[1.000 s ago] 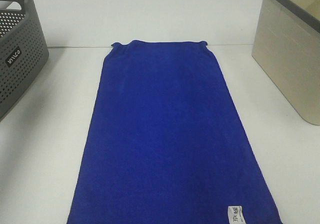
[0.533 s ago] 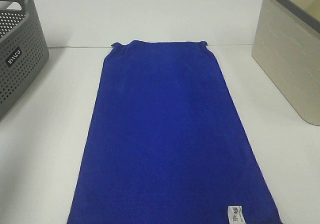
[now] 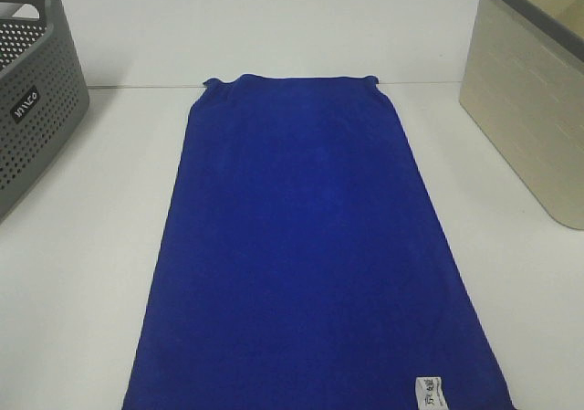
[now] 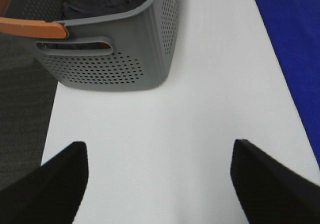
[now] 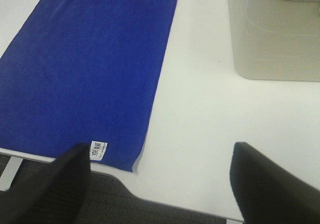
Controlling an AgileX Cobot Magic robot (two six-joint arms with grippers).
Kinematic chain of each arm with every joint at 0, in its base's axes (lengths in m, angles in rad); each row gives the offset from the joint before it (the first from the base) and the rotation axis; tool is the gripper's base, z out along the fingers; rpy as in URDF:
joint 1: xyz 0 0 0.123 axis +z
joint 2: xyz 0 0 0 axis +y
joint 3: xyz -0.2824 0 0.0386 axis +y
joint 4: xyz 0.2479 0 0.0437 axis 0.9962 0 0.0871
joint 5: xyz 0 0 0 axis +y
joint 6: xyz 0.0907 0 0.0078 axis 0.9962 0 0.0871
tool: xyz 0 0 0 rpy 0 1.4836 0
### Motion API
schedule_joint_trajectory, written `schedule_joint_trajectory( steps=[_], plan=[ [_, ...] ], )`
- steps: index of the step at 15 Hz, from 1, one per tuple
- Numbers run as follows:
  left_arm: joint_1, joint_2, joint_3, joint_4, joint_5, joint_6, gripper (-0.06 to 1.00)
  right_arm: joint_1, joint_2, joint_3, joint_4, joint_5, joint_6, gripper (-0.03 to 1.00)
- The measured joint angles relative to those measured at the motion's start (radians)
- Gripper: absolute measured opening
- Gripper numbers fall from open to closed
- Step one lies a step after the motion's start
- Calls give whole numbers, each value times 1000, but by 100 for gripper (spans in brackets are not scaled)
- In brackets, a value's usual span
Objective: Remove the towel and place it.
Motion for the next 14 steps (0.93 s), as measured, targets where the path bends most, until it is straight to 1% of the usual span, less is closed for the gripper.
schedule_joint_trajectory(
  steps=[3, 4, 5, 6, 7, 8, 9, 14],
  plan=[
    [0, -233, 61, 0, 9, 33, 74, 0, -159, 103, 0, 0, -36, 75],
    [0, -270, 76, -6, 36, 36, 74, 0, -200, 133, 0, 1, -47, 75],
    [0, -278, 94, -21, 68, 38, 74, 0, -213, 161, 1, 2, -55, 75],
    [0, -279, 113, -57, 87, 55, 74, 0, -213, 184, 1, 2, -75, 75],
    [0, -279, 123, -101, 83, 85, 74, 0, -213, 214, 7, -3, -100, 75],
    [0, -280, 132, -145, 59, 115, 74, 0, -213, 242, 23, -30, -121, 75],
    [0, -280, 158, -189, 5, 130, 74, 0, -213, 268, 47, -99, -135, 75],
    [-2, -280, 159, -187, -4, 131, 74, 0, -213, 273, 47, -103, -136, 75]
  ],
)
